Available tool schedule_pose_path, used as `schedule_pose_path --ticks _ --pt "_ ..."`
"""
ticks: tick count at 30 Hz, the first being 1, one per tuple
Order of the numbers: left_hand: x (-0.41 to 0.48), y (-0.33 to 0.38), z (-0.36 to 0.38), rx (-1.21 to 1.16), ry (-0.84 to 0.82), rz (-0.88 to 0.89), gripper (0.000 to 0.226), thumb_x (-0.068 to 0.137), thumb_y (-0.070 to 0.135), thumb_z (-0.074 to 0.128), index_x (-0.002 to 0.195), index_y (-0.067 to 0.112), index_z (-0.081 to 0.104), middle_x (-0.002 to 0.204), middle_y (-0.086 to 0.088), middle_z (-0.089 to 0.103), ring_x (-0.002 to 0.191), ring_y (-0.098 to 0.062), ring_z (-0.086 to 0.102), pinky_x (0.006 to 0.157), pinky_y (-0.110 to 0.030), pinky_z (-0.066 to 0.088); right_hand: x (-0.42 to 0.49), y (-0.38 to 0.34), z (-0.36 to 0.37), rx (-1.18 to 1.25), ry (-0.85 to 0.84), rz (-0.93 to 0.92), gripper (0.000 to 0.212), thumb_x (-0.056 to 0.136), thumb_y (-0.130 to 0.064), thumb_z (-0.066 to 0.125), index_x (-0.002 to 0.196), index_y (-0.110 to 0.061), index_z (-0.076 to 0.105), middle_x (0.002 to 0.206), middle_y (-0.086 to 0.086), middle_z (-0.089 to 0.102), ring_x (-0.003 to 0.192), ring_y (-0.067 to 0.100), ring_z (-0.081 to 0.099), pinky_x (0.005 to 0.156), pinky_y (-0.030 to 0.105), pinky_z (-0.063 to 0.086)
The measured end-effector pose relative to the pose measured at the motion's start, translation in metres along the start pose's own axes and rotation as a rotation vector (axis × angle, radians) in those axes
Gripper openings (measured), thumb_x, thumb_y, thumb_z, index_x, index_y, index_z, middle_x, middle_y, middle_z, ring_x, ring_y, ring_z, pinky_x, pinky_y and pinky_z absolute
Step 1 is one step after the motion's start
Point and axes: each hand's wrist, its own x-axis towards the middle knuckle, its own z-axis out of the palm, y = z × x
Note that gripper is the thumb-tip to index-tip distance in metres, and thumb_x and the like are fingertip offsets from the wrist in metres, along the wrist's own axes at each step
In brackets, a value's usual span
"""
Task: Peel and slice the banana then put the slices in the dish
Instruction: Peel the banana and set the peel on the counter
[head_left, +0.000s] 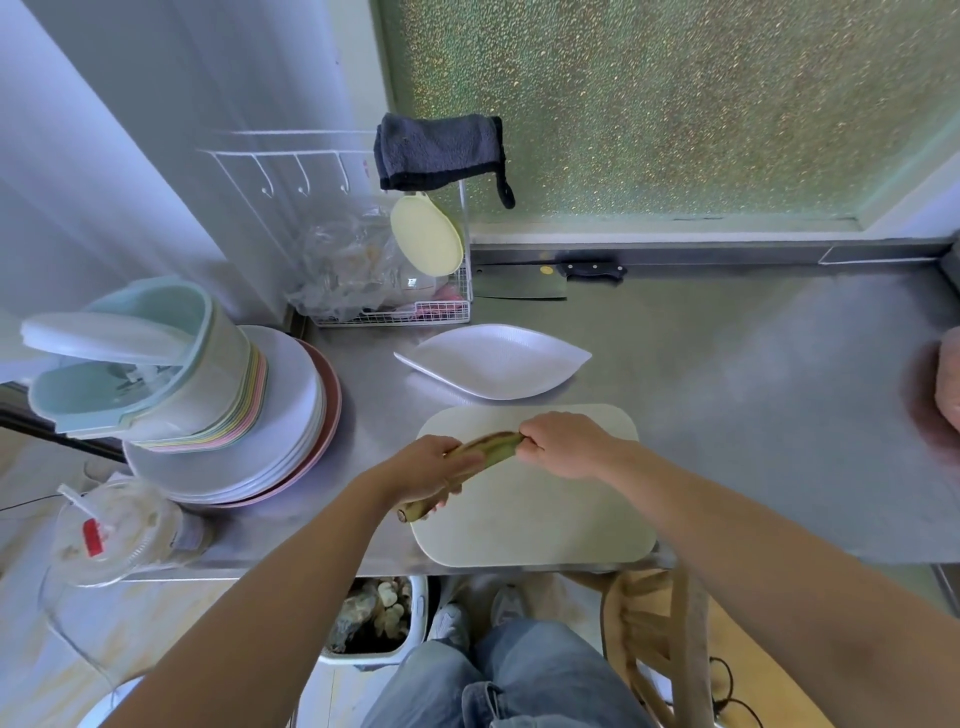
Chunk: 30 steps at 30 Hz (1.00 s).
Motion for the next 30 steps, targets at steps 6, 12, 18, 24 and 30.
schedule_pose_path --ticks 6,12,18,24,30 --pt "-0.008 -0.003 -0.003 -0.274 0.003 -0.004 0.032 0.098 0.043 0.047 0.106 0.014 0.058 0.086 -0.008 0.059 0.065 -0.018 0.052 0.059 -0.031 0.048 0.008 -0.004 0.005 0.154 0.134 0.042 0.021 0.095 -0.025 0.038 0.078 -0.014 0.043 0.076 0.001 0.045 0.073 0.029 0.051 0.057 0.032 0.033" --pt "-0.010 0.004 -0.005 -0.840 -0.002 -0.208 0.032 0.103 0.030 0.037 0.118 0.003 0.045 0.077 -0.014 0.054 0.058 -0.022 0.051 0.046 -0.026 0.046 -0.004 -0.019 0.001 0.376 0.433 -0.381 0.070 0.081 -0.033 0.068 0.143 -0.030 0.035 0.152 -0.001 0.023 0.140 0.011 0.020 0.111 0.024 0.022" --pt "-0.023 0.015 -0.014 -0.884 -0.209 -0.150 0.048 0.089 0.029 0.019 0.081 0.005 0.060 0.065 -0.013 0.053 0.058 -0.024 0.047 0.054 -0.027 0.039 -0.018 -0.053 0.001 0.396 0.412 -0.583 0.042 0.078 -0.032 0.076 0.118 -0.026 0.064 0.112 -0.010 0.061 0.104 -0.001 0.052 0.089 0.021 0.043" --pt "-0.019 0.007 0.003 -0.616 0.154 0.034 0.076 0.080 0.075 0.029 0.119 0.017 0.061 0.098 -0.001 0.061 0.083 -0.015 0.057 0.069 -0.027 0.044 -0.023 -0.048 -0.015 0.979 0.501 -0.298 0.017 0.090 -0.025 0.062 0.101 -0.012 0.063 0.090 -0.004 0.066 0.085 0.008 0.063 0.077 0.025 0.051" --pt "-0.024 0.017 0.024 -0.361 0.332 0.341 0.028 0.088 0.039 0.063 0.113 0.029 0.056 0.099 -0.004 0.068 0.096 -0.021 0.064 0.086 -0.035 0.052 -0.024 -0.047 -0.021 1.104 0.364 -0.196 0.027 0.098 -0.022 0.050 0.106 -0.003 0.066 0.100 0.009 0.070 0.094 0.018 0.067 0.081 0.031 0.056"
